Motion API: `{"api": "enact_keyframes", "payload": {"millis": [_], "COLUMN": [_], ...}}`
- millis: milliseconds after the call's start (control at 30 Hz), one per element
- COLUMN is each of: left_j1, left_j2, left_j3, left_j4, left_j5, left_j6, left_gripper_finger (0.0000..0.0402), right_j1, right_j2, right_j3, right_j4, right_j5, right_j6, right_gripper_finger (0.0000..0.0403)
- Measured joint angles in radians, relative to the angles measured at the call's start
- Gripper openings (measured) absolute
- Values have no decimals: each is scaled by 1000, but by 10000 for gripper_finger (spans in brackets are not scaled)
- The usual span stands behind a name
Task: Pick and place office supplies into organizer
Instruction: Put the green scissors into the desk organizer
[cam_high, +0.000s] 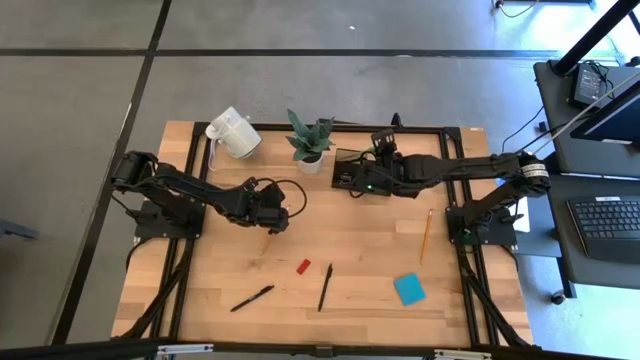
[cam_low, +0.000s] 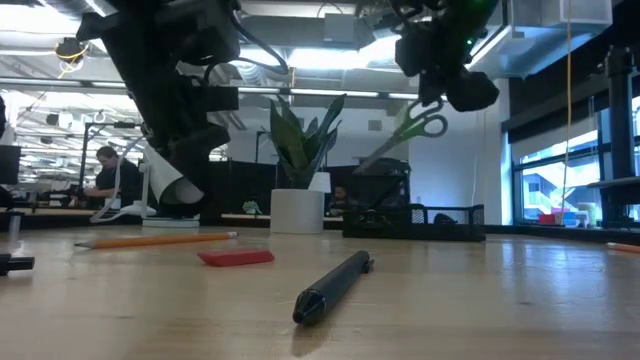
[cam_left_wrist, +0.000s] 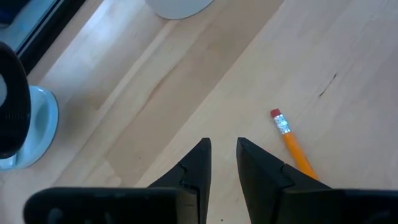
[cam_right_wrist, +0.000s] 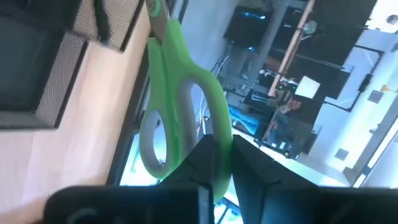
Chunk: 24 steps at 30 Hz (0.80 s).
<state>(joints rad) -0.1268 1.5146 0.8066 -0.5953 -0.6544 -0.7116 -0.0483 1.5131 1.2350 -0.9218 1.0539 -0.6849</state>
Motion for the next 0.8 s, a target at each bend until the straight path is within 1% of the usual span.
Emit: {"api": "enact_keyframes", "payload": {"millis": [167, 467, 633, 800], "left_j1": [0, 0, 0, 0], "left_j2": [0, 0, 0, 0], "left_j3": [0, 0, 0, 0], "left_j4": [1, 1, 1, 1], "left_j5": [-2, -4, -5, -5], "left_j6": [0, 0, 0, 0], "left_gripper_finger": [72, 71, 71, 68], "right_j1": [-15, -54, -58, -58], "right_j2": [26, 136, 197, 222], "right_j3": [0, -1, -1, -1], "right_j4": [-4, -1, 48, 99], "right_j5": [2, 0, 3, 4], "right_j6": [0, -2, -14, -57], "right_gripper_finger": [37, 37, 37, 37]}}
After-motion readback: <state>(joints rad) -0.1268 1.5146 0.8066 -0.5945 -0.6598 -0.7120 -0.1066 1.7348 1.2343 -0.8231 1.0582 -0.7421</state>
